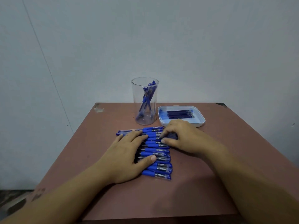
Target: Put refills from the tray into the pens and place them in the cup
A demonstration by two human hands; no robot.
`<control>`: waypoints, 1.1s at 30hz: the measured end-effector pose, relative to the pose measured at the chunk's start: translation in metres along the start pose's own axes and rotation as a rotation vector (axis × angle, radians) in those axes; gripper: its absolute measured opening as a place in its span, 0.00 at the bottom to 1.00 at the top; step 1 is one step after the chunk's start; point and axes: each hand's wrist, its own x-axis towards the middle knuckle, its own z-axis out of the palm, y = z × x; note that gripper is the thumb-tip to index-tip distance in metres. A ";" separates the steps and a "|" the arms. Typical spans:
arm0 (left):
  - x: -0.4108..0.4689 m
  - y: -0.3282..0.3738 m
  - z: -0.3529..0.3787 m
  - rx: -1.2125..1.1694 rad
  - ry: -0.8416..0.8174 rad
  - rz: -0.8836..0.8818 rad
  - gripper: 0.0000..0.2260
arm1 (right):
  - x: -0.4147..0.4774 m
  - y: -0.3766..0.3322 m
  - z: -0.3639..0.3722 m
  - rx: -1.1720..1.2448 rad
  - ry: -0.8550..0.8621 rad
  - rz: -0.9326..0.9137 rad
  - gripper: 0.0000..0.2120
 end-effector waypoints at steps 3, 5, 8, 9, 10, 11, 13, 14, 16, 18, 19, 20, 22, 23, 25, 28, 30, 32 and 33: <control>-0.001 0.002 0.000 -0.002 0.000 -0.001 0.42 | -0.002 -0.002 0.001 -0.003 0.007 -0.006 0.05; -0.001 0.003 -0.001 0.000 -0.002 -0.008 0.42 | -0.002 -0.003 0.000 0.000 0.014 -0.008 0.05; -0.001 0.003 -0.001 0.004 -0.006 -0.017 0.42 | -0.006 -0.005 -0.003 0.055 0.054 -0.022 0.06; -0.001 0.003 -0.002 0.004 -0.006 -0.019 0.42 | -0.008 -0.006 -0.004 0.084 0.060 -0.034 0.06; -0.001 0.003 -0.002 0.004 -0.005 -0.020 0.42 | -0.010 -0.006 -0.006 0.117 0.053 -0.048 0.06; -0.002 0.004 -0.002 0.003 -0.003 -0.020 0.42 | -0.013 -0.008 -0.007 0.151 0.031 -0.060 0.06; -0.002 0.004 -0.003 0.005 -0.002 -0.017 0.42 | -0.017 -0.012 -0.010 0.206 -0.033 -0.074 0.06; -0.002 0.004 -0.003 0.007 -0.002 -0.015 0.42 | -0.017 -0.014 -0.010 0.213 -0.065 -0.074 0.06; -0.001 0.004 -0.004 0.009 -0.004 -0.015 0.41 | -0.018 -0.016 -0.009 0.191 -0.111 -0.074 0.06; -0.001 0.003 -0.004 0.008 0.000 -0.014 0.41 | -0.017 -0.019 -0.009 0.170 -0.136 -0.067 0.04; -0.001 0.004 -0.005 0.006 0.003 -0.012 0.41 | -0.017 -0.020 -0.008 0.166 -0.142 -0.058 0.03; -0.001 0.004 -0.005 0.003 0.003 -0.011 0.41 | -0.017 -0.020 -0.007 0.163 -0.141 -0.045 0.03; -0.001 0.004 -0.005 -0.010 0.011 -0.003 0.40 | -0.017 -0.021 -0.007 0.187 -0.121 0.007 0.04; -0.001 0.003 -0.006 -0.020 0.026 0.004 0.39 | -0.018 -0.021 -0.008 0.228 -0.104 0.037 0.04; 0.001 0.003 -0.009 -0.045 0.080 0.020 0.36 | -0.018 -0.019 -0.012 0.310 -0.067 0.067 0.03; 0.006 0.003 -0.018 -0.033 0.212 0.110 0.28 | -0.020 -0.018 -0.027 0.325 -0.010 0.039 0.02; 0.012 0.006 -0.026 -0.006 0.283 0.191 0.23 | -0.023 -0.018 -0.038 0.356 0.038 0.033 0.02; 0.018 0.010 -0.034 -0.004 0.311 0.253 0.19 | -0.028 -0.015 -0.044 0.381 0.079 0.019 0.01; 0.021 0.013 -0.036 -0.023 0.301 0.269 0.18 | -0.031 -0.014 -0.044 0.392 0.107 0.007 0.01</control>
